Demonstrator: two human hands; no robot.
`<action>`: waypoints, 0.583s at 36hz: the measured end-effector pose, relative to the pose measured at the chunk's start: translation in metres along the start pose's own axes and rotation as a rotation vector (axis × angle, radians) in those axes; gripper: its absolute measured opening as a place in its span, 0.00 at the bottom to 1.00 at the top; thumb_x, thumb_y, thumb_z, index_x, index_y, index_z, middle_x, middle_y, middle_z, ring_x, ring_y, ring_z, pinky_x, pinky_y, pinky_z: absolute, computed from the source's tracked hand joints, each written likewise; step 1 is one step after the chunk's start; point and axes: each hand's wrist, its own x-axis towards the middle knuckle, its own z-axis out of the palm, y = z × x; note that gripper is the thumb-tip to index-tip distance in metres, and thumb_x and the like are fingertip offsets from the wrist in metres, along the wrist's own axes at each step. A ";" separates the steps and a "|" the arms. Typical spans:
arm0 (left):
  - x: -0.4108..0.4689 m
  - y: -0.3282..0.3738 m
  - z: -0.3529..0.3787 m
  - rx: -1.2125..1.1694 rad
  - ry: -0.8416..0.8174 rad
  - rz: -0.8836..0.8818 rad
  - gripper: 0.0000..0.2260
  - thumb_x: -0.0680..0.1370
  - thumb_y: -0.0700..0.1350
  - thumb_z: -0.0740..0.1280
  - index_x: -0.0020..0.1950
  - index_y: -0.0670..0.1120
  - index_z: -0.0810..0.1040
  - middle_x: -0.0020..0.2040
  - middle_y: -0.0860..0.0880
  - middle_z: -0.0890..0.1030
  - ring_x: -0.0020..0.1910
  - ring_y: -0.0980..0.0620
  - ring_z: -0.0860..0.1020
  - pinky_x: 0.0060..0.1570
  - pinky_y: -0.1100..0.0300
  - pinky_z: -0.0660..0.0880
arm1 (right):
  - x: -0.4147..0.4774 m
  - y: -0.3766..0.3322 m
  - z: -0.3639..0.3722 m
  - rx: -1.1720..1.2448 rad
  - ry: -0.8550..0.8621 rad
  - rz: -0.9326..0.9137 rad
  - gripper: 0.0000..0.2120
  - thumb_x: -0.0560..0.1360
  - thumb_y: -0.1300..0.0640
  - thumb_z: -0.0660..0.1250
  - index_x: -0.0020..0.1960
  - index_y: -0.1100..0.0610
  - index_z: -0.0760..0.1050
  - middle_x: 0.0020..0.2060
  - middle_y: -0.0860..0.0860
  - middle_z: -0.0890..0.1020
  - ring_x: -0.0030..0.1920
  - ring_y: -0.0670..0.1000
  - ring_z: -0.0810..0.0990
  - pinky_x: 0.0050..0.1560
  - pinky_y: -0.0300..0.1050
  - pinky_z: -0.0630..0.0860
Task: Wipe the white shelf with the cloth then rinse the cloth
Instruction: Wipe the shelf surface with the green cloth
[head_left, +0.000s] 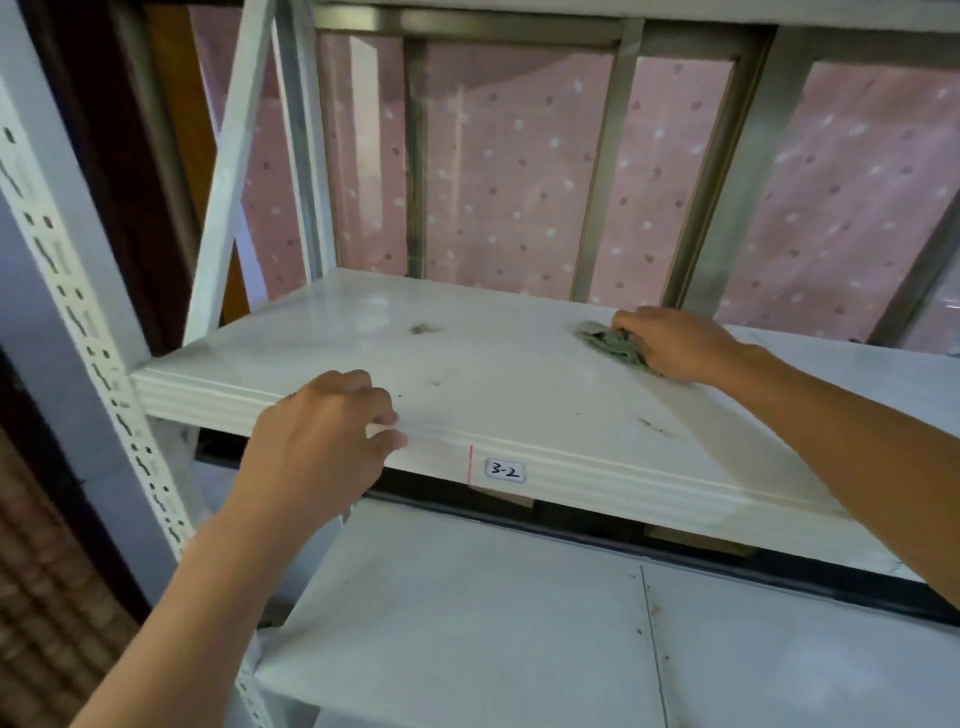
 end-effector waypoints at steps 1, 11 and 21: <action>0.000 0.000 0.001 0.001 -0.023 0.023 0.06 0.72 0.49 0.77 0.46 0.49 0.84 0.42 0.54 0.77 0.41 0.50 0.77 0.36 0.59 0.67 | 0.008 0.009 0.001 -0.045 -0.017 0.076 0.15 0.80 0.60 0.58 0.64 0.48 0.69 0.53 0.56 0.77 0.46 0.57 0.75 0.43 0.49 0.74; 0.002 -0.014 0.030 -0.290 0.067 0.133 0.19 0.74 0.62 0.69 0.51 0.48 0.86 0.48 0.53 0.81 0.46 0.51 0.78 0.45 0.54 0.78 | 0.060 0.000 -0.002 -0.106 -0.082 0.201 0.13 0.80 0.55 0.57 0.63 0.49 0.72 0.47 0.52 0.77 0.46 0.54 0.76 0.46 0.48 0.76; -0.013 -0.013 0.059 -0.432 0.344 0.143 0.14 0.75 0.54 0.75 0.49 0.43 0.86 0.46 0.49 0.82 0.46 0.51 0.78 0.46 0.56 0.75 | -0.008 -0.081 -0.039 -0.003 -0.111 -0.164 0.10 0.82 0.43 0.56 0.59 0.44 0.69 0.51 0.46 0.71 0.50 0.54 0.76 0.48 0.51 0.72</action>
